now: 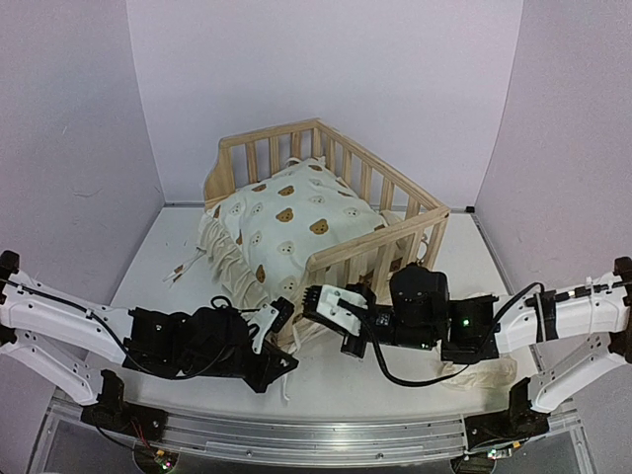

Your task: Set up the pet bed

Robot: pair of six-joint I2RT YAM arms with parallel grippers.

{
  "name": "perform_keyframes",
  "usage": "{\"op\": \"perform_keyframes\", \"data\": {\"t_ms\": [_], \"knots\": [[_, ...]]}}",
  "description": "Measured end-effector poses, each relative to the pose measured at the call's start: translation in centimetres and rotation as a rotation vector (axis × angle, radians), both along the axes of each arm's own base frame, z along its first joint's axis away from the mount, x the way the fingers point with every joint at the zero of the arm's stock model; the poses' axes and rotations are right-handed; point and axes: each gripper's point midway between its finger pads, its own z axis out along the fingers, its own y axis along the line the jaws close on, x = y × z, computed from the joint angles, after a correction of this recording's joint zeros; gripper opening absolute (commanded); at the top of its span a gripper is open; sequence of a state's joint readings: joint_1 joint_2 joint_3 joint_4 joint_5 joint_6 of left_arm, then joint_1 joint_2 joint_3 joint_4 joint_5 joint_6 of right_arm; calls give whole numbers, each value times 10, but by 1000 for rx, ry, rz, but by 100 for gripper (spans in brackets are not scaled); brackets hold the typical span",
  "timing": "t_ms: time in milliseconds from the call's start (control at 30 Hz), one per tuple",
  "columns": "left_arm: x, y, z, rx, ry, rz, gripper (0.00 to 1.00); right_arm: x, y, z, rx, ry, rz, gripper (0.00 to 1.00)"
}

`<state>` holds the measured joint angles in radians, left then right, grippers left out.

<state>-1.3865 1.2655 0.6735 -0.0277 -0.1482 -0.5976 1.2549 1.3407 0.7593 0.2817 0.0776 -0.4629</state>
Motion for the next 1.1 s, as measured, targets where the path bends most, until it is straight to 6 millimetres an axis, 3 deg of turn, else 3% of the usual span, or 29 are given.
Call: {"op": "perform_keyframes", "data": {"t_ms": [267,433,633,800,1100], "knots": [[-1,-1,-1,0,10,-15,0,0,12,22,252,204,-31,0],[2,1,2,-5,9,-6,0,-4,18,19,342,290,11,0],[2,6,13,-33,2,-2,0,-21,27,13,332,334,219,0],[2,13,8,-26,3,0,0,-24,31,10,296,311,396,0],[2,19,3,-34,4,3,0,-31,45,12,228,114,568,2]]}}
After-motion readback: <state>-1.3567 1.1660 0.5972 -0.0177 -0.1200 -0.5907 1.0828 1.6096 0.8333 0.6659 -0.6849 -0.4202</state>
